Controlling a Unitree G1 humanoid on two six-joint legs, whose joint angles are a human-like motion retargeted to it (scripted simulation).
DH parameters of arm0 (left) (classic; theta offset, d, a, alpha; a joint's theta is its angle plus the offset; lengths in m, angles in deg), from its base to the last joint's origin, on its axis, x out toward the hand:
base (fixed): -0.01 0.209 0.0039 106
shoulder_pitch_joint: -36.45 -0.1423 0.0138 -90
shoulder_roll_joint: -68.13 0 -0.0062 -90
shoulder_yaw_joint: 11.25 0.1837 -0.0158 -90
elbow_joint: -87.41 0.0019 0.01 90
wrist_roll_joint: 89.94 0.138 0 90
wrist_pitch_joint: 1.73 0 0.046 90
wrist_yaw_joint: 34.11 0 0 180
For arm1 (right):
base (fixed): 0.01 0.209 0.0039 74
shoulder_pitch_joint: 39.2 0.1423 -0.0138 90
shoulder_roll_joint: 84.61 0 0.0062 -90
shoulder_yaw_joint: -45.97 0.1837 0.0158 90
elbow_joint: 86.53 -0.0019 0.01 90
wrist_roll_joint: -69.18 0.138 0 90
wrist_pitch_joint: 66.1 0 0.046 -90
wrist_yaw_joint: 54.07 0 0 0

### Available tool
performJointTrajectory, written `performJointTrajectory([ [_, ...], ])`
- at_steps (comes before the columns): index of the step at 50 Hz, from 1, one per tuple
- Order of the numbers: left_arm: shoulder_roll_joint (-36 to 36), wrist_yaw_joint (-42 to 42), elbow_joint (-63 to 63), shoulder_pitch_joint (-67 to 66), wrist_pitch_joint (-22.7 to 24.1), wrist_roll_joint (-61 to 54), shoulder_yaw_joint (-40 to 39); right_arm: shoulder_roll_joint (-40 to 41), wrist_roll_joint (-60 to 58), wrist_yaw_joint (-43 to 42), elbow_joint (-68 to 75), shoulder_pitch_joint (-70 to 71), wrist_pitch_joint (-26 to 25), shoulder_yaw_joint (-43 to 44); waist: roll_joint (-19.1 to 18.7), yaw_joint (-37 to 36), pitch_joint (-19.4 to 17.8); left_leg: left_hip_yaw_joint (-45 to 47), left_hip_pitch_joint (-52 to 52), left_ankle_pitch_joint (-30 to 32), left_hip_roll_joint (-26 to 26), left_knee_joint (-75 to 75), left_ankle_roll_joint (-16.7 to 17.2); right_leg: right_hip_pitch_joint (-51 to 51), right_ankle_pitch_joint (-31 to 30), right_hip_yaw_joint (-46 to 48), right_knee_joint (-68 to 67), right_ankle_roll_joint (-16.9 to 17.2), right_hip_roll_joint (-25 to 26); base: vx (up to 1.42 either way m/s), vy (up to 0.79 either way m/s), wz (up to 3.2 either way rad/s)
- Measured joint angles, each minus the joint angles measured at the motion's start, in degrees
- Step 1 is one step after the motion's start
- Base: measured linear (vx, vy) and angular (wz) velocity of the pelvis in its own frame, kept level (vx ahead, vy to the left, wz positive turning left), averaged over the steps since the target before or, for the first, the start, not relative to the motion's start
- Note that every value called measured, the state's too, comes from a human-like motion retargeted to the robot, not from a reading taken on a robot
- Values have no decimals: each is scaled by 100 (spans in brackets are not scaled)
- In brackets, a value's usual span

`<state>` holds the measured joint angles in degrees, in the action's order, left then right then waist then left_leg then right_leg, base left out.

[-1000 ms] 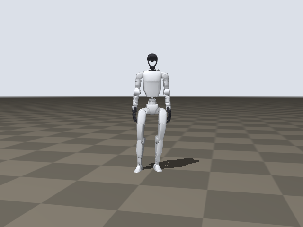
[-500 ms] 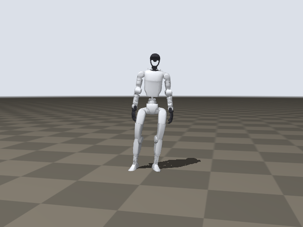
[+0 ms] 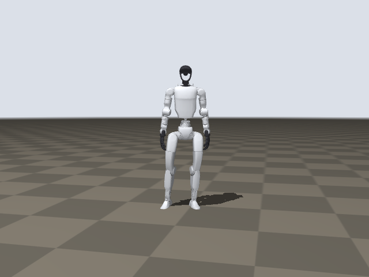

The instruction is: In place motions

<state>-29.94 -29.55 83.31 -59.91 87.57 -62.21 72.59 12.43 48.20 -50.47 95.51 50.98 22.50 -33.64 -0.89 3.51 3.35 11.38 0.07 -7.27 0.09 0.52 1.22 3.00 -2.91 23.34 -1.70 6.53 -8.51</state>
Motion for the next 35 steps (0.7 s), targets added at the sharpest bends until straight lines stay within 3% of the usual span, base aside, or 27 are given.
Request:
performJointTrajectory([
  [13,63,-23,17,-36,-37,173,116,57,-285,-98,75,-13,-67,-182,-147,104,36,13,57,0,-75,-35,22,-119,-14,-40,-54,-5,24,0,0,0],
  [35,54,-137,-6,-55,-48,112,103,-43,-211,-136,187,-59,-87,-47,-71,75,-26,10,19,-19,-61,-68,-16,-115,-92,-36,-69,-37,-8,0,0,0],
])
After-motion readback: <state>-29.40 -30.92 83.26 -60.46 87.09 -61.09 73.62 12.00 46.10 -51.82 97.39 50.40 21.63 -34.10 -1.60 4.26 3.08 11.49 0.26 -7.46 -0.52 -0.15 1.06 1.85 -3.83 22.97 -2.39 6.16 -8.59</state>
